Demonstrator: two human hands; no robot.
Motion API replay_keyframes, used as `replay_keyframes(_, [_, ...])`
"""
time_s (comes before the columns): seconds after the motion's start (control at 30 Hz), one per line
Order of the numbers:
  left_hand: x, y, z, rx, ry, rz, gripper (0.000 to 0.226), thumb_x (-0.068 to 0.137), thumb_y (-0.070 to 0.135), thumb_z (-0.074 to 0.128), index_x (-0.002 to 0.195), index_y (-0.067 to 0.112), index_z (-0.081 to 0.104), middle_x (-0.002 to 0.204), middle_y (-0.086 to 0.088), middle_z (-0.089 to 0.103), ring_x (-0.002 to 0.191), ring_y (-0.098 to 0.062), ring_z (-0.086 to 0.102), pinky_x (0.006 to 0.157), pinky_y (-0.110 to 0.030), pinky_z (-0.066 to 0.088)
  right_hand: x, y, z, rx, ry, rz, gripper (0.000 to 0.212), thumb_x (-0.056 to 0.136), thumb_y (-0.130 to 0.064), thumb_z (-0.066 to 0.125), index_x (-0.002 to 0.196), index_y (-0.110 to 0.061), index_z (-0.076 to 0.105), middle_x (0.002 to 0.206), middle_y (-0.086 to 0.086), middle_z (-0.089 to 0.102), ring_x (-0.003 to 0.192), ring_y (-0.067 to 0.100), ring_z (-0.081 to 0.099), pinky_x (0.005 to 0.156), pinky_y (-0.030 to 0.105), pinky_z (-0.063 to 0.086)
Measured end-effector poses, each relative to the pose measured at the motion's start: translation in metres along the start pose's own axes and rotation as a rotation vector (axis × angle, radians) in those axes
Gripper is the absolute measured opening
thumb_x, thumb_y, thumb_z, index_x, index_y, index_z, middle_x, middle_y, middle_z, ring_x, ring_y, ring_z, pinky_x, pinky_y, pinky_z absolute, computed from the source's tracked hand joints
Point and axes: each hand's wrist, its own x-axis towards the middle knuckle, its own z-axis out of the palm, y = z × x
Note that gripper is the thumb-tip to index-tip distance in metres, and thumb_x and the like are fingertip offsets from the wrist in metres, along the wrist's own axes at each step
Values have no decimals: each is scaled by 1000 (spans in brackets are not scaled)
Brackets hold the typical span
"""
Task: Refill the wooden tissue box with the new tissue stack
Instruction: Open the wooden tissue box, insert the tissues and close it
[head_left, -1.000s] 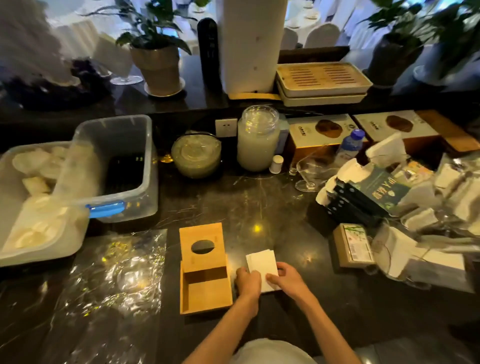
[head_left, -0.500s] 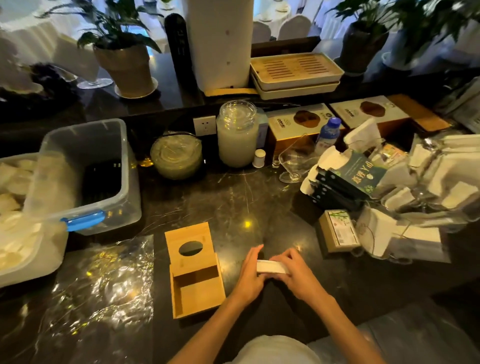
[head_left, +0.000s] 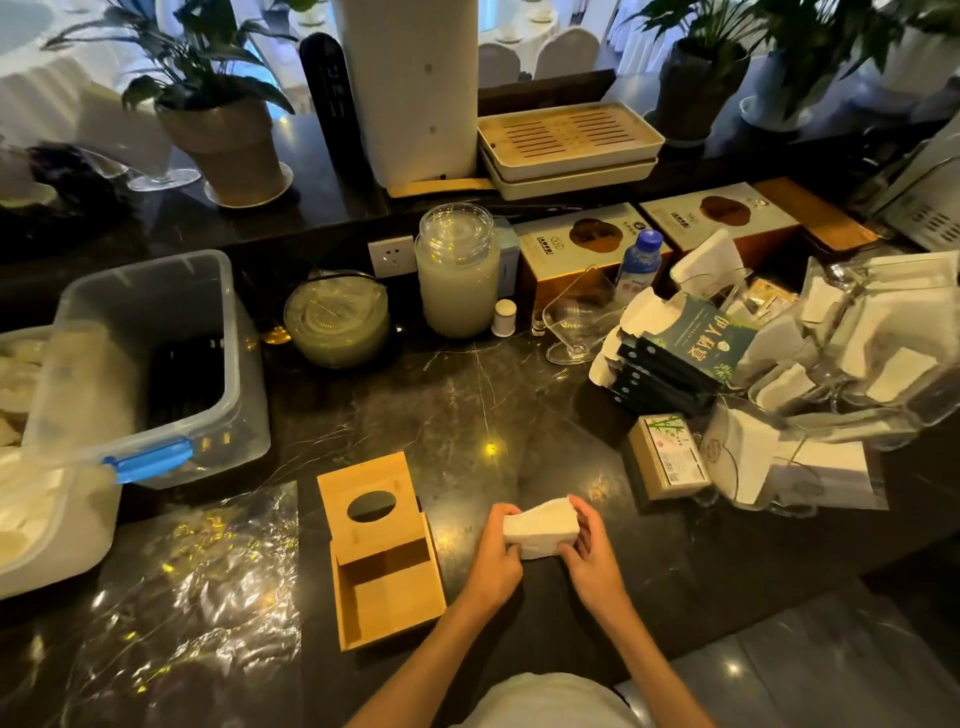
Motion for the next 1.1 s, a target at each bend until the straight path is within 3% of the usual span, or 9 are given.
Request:
replay_keyframes(0.07, [0, -4, 0, -14, 25, 13, 40, 84, -13, 49, 107, 20, 48, 102, 7, 56, 99, 13, 52, 83, -11, 48, 0, 1, -2, -26, 56, -6, 56, 88, 14, 55, 121, -30, 47, 122, -5, 57, 124, 19, 52, 91, 9, 47])
replay_keyframes(0.2, [-7, -10, 3, -12, -9, 32, 48, 84, -9, 56, 117, 24, 45, 111, 11, 52, 112, 11, 49, 94, -9, 45, -6, 8, -10, -202, -17, -75, 50, 88, 6, 60, 125, -25, 48, 126, 2, 55, 123, 13, 51, 103, 24, 42])
replay_keyframes(0.3, [-11, -17, 5, -23, -24, 17, 58, 83, -9, 57, 122, 31, 41, 118, 11, 51, 119, 10, 45, 100, -12, 42, -8, 14, -12, -286, -18, -101, 49, 87, 3, 62, 125, -25, 48, 127, 1, 54, 122, 10, 50, 105, 25, 38])
replay_keyframes(0.5, [-11, -10, 6, -69, 2, -34, 40, 90, -1, 57, 115, 27, 44, 111, 8, 55, 115, -6, 54, 84, -6, 47, -6, 11, -17, -253, -60, -10, 33, 90, -6, 63, 121, -16, 55, 119, 3, 62, 115, 15, 57, 95, 22, 46])
replay_keyframes(0.63, [-10, 11, -14, -346, -75, -229, 29, 93, 14, 59, 114, 27, 46, 118, 1, 58, 110, -17, 60, 75, -20, 57, 0, -19, -40, -53, -262, 240, 26, 88, -13, 68, 113, -17, 61, 113, 10, 68, 100, 21, 68, 75, 20, 56])
replay_keyframes(0.77, [-12, 34, -37, -475, -270, -351, 32, 95, 21, 58, 124, 21, 45, 122, -4, 58, 108, -22, 63, 69, -30, 61, 3, -39, -68, 25, -536, 494, 44, 82, -32, 75, 122, -19, 61, 116, 8, 71, 106, 25, 69, 87, 35, 57])
replay_keyframes(0.9, [-13, 53, -48, -302, -342, -268, 39, 95, 22, 57, 131, 19, 41, 126, -6, 55, 111, -23, 60, 75, -33, 60, 12, -64, -72, -75, -555, 406, 62, 80, -48, 71, 135, -29, 50, 131, -2, 60, 119, 13, 58, 96, 31, 51])
replay_keyframes(1.03, [-16, 66, -64, -195, -431, -190, 40, 95, 23, 57, 131, 16, 43, 121, -5, 55, 108, -22, 62, 68, -27, 60, 18, -95, -48, -198, -782, 345, 50, 85, -34, 70, 132, -26, 55, 122, -1, 67, 114, 15, 63, 88, 27, 54])
replay_keyframes(1.1, [-20, 72, -75, -177, -391, -185, 40, 95, 27, 57, 131, 17, 44, 118, -5, 55, 102, -20, 64, 61, -24, 59, 21, -98, -36, -234, -801, 318, 46, 85, -27, 71, 128, -22, 58, 118, 1, 70, 111, 16, 66, 88, 28, 55])
